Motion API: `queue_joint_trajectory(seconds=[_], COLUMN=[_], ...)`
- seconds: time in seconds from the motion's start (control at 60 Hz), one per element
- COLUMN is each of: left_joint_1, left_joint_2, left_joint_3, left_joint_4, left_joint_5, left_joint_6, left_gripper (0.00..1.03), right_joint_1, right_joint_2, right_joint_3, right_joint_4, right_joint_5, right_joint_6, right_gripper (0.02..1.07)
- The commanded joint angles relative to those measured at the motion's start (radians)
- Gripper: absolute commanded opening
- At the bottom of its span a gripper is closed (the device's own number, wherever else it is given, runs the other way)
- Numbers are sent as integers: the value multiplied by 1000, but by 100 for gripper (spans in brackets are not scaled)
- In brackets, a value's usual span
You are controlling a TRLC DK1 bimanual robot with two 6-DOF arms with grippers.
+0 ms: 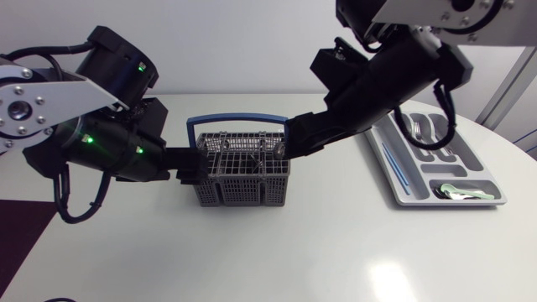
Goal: Unload the cutlery basket into the drawer organizer.
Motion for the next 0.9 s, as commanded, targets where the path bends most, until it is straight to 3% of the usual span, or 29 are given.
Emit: queue_joint_trajectory(seconds=[0.0,0.1,0.35,0.517,0.6,0.883], left_joint_1=[13,24,61,73,76,87], left_joint_2=[-17,-23,-43,-55,-60,-80], left_joint_3=[-26,-35,-80,-94,-101,-127], left_joint_4=[1,9,60,81,86,121], left_joint_5=[10,22,74,82,86,100], left_joint_6=[32,48,101,117,120,146], left_gripper=[96,96,95,95,95,95], right_joint_1=[14,20,46,69,97,126], right_joint_2=[29,55,158,181,190,216], right_joint_3=[-49,-50,-7,31,51,117], right_joint_4=[35,53,56,58,60,64], right_joint_5=[-6,-32,-32,9,69,127], right_joint_6=[145,343,637,835,884,993], right_gripper=[102,102,102,102,102,102])
